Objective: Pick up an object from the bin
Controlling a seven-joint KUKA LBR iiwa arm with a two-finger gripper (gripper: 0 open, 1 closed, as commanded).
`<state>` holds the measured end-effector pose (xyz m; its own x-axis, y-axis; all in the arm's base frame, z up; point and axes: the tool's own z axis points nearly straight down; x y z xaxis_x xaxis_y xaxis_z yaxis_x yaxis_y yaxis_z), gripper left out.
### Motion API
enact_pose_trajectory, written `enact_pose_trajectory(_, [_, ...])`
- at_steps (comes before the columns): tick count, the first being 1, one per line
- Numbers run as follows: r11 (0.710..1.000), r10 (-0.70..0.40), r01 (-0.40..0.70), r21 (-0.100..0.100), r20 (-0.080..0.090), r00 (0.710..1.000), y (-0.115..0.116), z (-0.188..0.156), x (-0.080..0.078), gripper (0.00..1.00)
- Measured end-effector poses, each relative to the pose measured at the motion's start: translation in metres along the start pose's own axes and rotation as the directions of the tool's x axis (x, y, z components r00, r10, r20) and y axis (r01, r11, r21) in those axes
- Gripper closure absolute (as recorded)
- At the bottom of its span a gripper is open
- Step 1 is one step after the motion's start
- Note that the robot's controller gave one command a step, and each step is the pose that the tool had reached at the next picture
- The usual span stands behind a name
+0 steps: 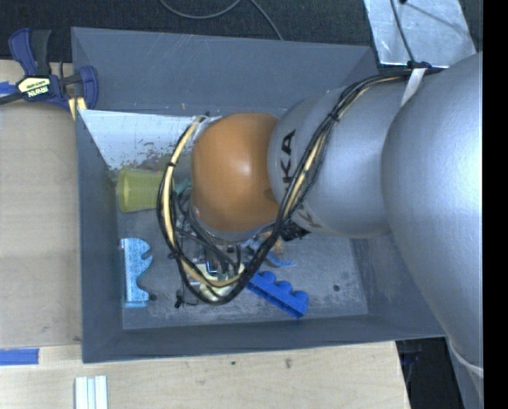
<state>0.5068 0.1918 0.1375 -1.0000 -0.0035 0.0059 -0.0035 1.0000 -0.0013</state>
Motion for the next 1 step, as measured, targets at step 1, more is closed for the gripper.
enact_pose_trajectory(1, [1.000, 0.003, -0.003, -0.002, 0.008, 1.000, -0.0006, -0.0046, -0.0020, 0.00])
